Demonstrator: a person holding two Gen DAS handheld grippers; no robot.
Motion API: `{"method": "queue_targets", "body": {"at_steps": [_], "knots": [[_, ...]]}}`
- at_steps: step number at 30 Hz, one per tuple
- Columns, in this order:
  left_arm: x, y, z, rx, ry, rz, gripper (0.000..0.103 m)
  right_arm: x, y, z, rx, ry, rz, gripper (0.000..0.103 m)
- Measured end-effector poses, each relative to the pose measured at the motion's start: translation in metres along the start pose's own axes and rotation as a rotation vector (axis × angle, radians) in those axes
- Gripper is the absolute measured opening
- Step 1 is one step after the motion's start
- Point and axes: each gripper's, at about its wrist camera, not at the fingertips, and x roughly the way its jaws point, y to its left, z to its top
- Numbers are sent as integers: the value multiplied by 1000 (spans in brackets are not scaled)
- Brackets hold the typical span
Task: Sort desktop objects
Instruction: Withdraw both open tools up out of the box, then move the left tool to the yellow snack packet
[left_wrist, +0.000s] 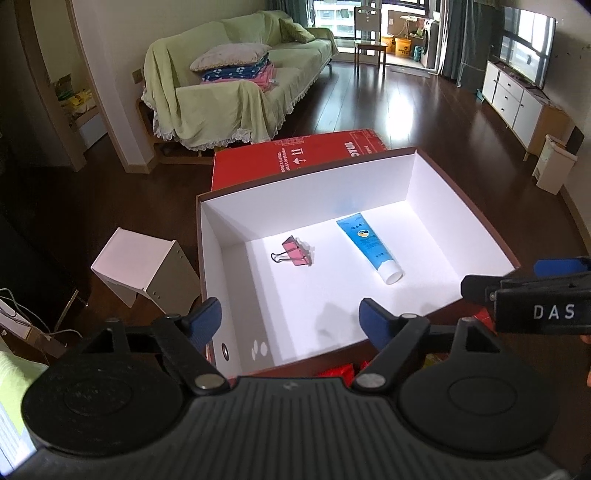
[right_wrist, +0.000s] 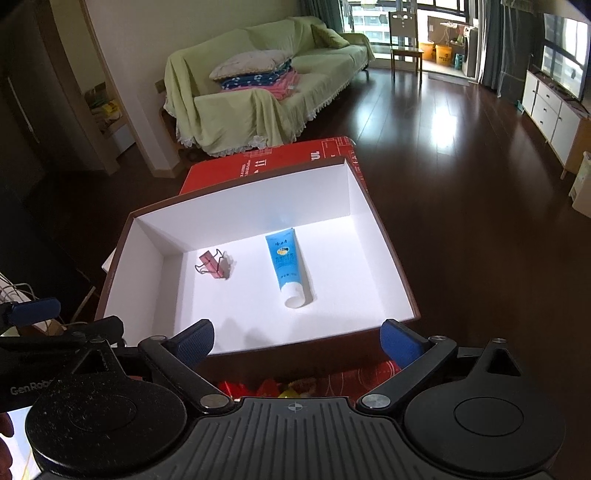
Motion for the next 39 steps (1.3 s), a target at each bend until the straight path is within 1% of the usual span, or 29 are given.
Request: {"method": "queue_targets", "body": {"at_steps": [5, 10, 14, 19, 22, 24, 31, 39], "knots": [[-16, 4, -16, 5, -14, -22, 79, -14, -7, -15, 17, 1, 11, 99], [-23, 16, -48, 6, 13, -31, 79, -24, -21, -40, 40, 20, 18, 99], [-21, 23, -81, 5, 74, -51, 79, -29, -31, -67, 44, 55, 29, 99], [-19, 20, -123, 47, 144, -94, 79, -33, -40, -99, 34, 94, 53, 99], [-17, 15, -145, 67, 188, -120, 79, -32, -45, -118, 35, 135, 56, 99], [-14, 14, -155, 62, 219, -130, 79, -30, -47, -129, 35, 164, 54, 99], [-2, 8, -167, 33, 280, -186, 79, -20, -51, -154, 17, 251, 62, 99], [17, 7, -166, -49, 338, -211, 79, -4, -56, -155, -7, 296, 77, 99]]}}
